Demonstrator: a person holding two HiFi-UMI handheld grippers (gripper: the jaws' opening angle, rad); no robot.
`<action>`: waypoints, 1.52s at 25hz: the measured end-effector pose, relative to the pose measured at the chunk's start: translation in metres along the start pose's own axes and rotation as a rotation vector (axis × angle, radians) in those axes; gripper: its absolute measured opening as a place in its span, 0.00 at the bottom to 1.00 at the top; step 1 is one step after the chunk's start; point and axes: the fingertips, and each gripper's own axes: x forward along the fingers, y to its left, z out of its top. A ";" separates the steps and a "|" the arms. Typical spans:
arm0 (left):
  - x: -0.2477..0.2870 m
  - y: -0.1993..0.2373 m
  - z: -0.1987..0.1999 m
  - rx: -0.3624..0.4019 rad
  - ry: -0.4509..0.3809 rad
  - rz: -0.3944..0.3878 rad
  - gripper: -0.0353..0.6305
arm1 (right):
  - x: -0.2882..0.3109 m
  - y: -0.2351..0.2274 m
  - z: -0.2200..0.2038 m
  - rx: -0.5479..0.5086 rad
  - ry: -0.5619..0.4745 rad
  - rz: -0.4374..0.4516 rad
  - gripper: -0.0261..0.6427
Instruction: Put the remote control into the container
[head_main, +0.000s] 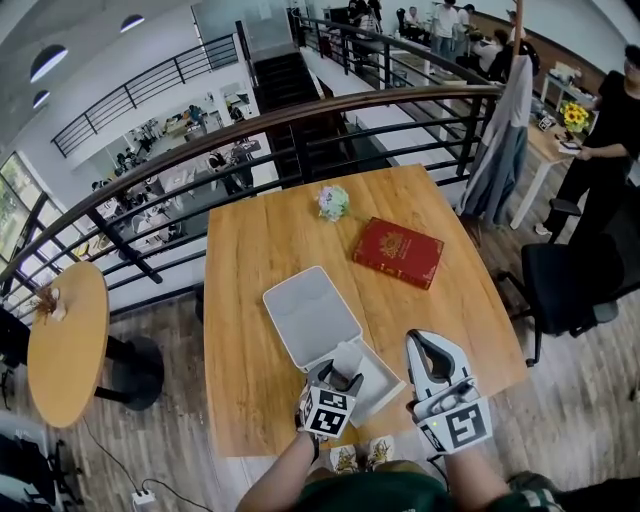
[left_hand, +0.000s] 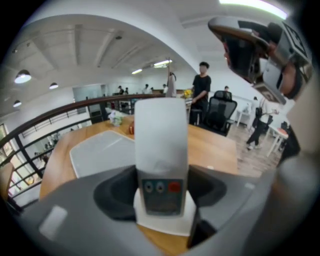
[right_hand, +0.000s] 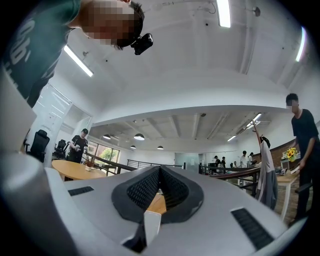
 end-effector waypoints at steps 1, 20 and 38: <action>0.003 0.001 -0.003 -0.005 0.022 0.002 0.48 | 0.000 0.000 -0.001 0.002 0.002 0.000 0.07; 0.049 -0.013 -0.047 -0.002 0.305 -0.006 0.48 | -0.006 -0.011 -0.010 0.016 0.018 -0.015 0.07; 0.067 0.005 -0.076 0.110 0.372 0.119 0.49 | -0.009 -0.015 -0.015 0.016 0.026 -0.023 0.07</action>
